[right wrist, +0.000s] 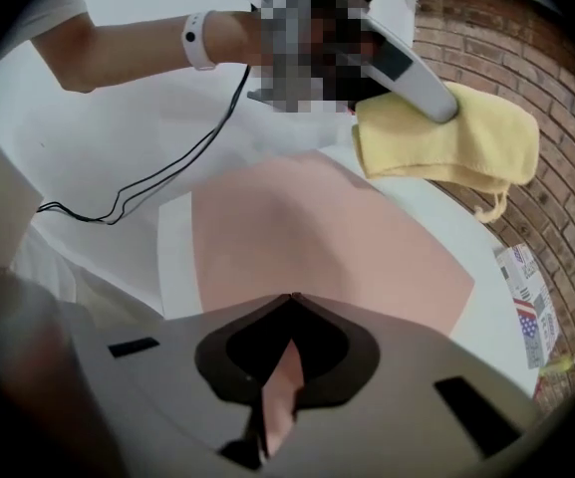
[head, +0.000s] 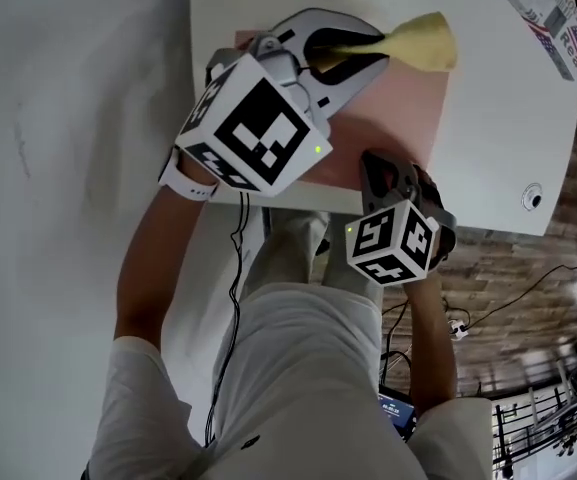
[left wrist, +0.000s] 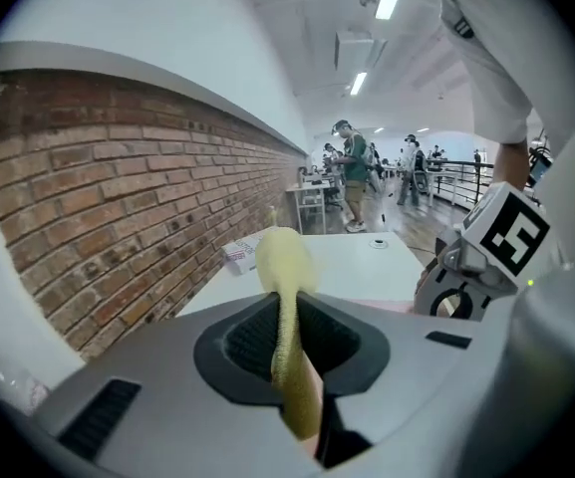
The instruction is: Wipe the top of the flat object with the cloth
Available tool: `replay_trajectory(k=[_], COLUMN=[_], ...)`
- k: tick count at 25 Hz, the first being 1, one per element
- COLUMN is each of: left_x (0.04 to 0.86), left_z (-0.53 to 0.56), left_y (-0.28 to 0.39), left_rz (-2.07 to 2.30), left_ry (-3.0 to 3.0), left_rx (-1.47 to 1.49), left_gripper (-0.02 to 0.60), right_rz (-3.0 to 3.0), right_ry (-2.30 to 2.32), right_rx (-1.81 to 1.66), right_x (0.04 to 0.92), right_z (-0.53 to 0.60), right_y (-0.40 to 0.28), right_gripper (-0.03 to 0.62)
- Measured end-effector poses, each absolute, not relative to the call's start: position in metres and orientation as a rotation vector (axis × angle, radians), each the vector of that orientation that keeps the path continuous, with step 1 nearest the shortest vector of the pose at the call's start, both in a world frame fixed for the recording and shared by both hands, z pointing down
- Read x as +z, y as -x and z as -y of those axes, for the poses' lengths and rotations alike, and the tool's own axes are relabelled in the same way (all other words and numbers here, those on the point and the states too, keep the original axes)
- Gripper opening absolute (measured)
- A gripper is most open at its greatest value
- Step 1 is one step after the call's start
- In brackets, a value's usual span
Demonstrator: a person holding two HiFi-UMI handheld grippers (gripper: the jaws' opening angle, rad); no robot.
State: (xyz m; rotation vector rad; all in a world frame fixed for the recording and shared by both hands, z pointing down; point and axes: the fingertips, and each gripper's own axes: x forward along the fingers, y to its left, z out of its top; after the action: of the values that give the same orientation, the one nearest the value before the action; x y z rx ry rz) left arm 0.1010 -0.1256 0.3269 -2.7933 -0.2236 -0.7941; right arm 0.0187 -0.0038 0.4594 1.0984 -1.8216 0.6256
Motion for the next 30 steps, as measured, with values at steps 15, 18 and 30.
replay_trajectory(k=[15,18,30], left_x=[0.306,0.317,0.398], left_z=[0.187,0.203,0.265], left_y=[0.027,0.049,0.116], left_rz=[-0.388,-0.590,-1.171], left_ry=[2.919,3.014,3.022], left_rx=[-0.756,-0.749,-0.980], left_gripper=[0.057,0.057,0.057], right_rz=[1.729,1.699,1.667], right_ry=[-1.112,-1.103,-1.065], right_rx=[0.579,0.539,0.530], right_x=[0.461,0.461,0.463], right_z=[0.003,0.005,0.003], right_y=[-0.020,-0.021,-0.017], right_gripper=[0.003,-0.002,-0.006])
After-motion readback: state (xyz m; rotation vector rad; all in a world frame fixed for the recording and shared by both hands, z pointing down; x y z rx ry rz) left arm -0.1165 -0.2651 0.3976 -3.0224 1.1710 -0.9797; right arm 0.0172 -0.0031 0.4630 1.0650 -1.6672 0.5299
